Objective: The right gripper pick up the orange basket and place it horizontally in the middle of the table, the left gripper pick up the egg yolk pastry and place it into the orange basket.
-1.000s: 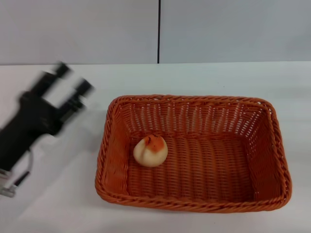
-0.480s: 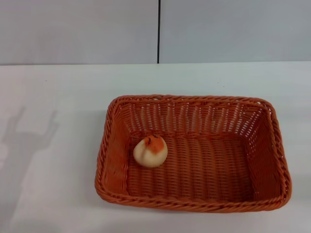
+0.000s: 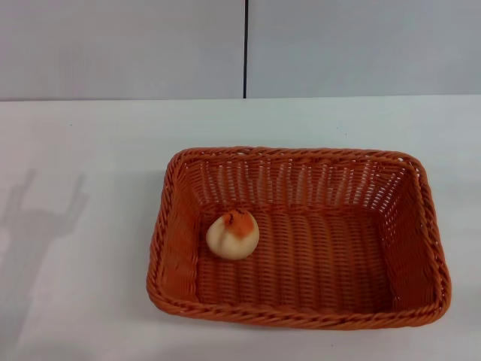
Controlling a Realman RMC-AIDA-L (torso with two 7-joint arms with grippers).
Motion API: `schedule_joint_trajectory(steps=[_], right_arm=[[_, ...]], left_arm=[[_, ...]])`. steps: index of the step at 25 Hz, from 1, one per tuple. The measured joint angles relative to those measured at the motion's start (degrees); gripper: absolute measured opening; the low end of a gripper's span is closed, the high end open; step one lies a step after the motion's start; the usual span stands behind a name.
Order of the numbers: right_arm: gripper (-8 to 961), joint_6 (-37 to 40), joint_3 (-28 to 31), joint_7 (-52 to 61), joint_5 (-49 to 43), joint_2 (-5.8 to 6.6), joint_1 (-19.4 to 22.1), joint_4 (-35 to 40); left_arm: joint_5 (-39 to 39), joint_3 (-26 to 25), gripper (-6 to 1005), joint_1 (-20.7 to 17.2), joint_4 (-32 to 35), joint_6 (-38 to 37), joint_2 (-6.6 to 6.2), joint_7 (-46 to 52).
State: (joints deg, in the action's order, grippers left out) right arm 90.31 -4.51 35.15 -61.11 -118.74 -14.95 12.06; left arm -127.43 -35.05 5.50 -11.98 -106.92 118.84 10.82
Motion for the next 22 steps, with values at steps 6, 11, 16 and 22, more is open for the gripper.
schedule_joint_trajectory(steps=[6,11,16,22], right_arm=[[443,0.4,0.0,0.3,0.0,-0.09,0.2,-0.2],[443,0.7,0.0,0.5,0.0,-0.04,-0.2,-1.0],[443,1.1,0.0,0.6,0.0,-0.09,-0.2,-1.2],[443,1.1,0.0,0.7,0.0,-0.08,-0.3,-1.7]], left_arm=[[0.0,0.2,801,-0.9,-0.1,0.1,-0.02,0.2],[0.0,0.2,801,-1.3,-0.1,0.1,-0.02,0.3],[0.0,0.0,801,-1.3,-0.1,-0.1,-0.02,0.3],[0.0,-0.3,801,-1.3,-0.1,-0.3,-0.02,0.3]])
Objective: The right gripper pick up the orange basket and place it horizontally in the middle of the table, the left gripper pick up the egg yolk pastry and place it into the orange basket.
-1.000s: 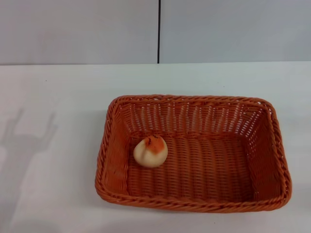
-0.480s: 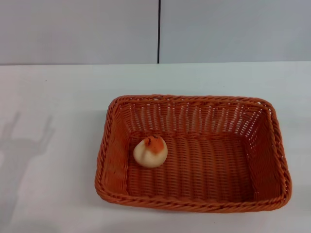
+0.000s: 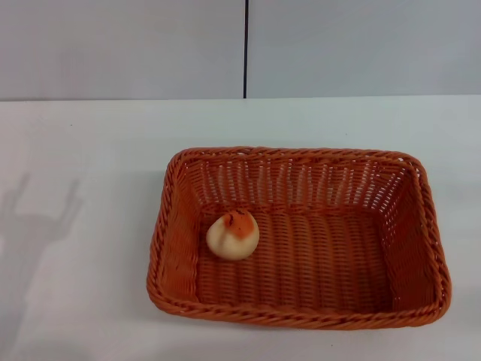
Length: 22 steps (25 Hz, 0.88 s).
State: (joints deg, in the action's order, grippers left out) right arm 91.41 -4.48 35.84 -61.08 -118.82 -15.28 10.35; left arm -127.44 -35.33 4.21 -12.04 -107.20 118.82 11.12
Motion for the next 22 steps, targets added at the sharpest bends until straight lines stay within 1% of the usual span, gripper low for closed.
schedule_joint_trajectory(steps=[22], right_arm=[[443,1.5,0.0,0.2,0.0,-0.06,0.0,-1.5]], left_arm=[[1.5,-0.2,801,0.0,0.0,0.0,-0.08,0.0]])
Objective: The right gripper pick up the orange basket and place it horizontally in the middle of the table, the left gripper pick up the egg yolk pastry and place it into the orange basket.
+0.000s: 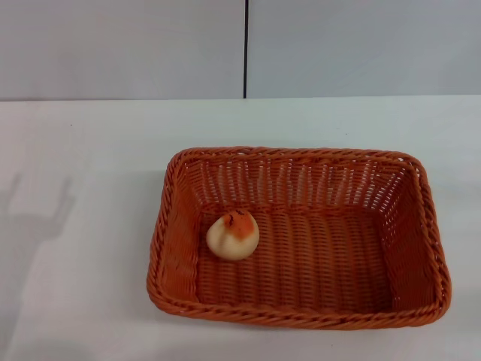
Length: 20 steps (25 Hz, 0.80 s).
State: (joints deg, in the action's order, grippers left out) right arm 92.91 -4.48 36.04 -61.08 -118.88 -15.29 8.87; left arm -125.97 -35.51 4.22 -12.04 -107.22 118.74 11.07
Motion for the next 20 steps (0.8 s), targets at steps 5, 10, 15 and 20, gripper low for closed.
schedule_joint_trajectory(steps=[5,10,15,20], right_arm=[[443,0.2,0.0,0.0,0.0,-0.02,0.1,0.0],[443,0.5,0.0,0.0,0.0,-0.03,0.1,-0.1],[443,0.9,0.0,0.0,0.0,-0.01,0.3,-0.9],[443,1.5,0.0,0.0,0.0,0.01,0.5,-1.0]], left_arm=[[0.0,0.0,801,0.0,0.0,0.0,0.00,0.0],[0.0,0.0,801,0.1,0.0,0.0,0.00,0.0],[0.1,0.0,801,0.4,0.0,0.1,0.00,0.0],[0.4,0.0,801,0.5,0.0,0.1,0.00,0.0]])
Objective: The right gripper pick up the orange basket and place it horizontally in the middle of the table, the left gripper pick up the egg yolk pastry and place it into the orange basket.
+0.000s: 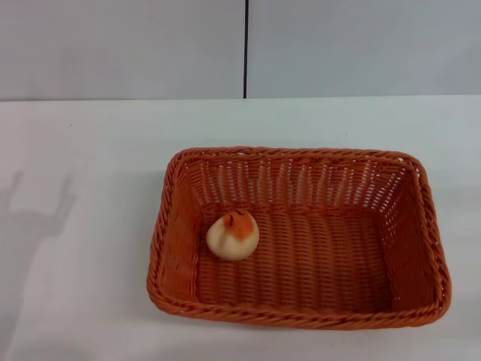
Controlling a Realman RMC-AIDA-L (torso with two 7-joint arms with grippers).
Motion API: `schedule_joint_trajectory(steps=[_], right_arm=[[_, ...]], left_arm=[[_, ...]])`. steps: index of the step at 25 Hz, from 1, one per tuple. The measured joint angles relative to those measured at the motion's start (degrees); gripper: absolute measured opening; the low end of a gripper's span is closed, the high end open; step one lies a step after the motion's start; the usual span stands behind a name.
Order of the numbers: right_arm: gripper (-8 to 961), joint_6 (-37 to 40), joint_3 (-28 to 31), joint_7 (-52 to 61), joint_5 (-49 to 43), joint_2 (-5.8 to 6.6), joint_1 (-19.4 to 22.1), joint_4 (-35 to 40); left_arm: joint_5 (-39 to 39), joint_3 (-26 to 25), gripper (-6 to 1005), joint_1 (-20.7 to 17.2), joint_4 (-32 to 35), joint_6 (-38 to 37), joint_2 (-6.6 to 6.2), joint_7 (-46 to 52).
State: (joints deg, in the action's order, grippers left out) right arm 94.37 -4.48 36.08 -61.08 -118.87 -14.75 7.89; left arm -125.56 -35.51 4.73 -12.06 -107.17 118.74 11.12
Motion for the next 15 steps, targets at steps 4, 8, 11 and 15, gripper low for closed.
schedule_joint_trajectory(steps=[4,8,11,15], right_arm=[[443,0.4,0.0,0.0,0.0,-0.06,0.2,0.0],[443,0.9,0.0,0.0,0.0,-0.06,0.3,-0.4],[443,1.3,0.0,0.0,0.0,-0.06,0.4,-0.4],[443,1.6,0.0,0.0,0.0,-0.03,0.4,-0.4]], left_arm=[[0.1,0.0,801,-0.1,-0.4,0.0,0.00,0.0],[0.2,0.0,801,-0.1,-0.4,0.1,0.00,0.0],[0.2,0.0,801,-0.2,-0.5,0.0,0.00,0.0],[0.2,0.0,801,-0.2,-0.6,-0.1,0.02,0.0]])
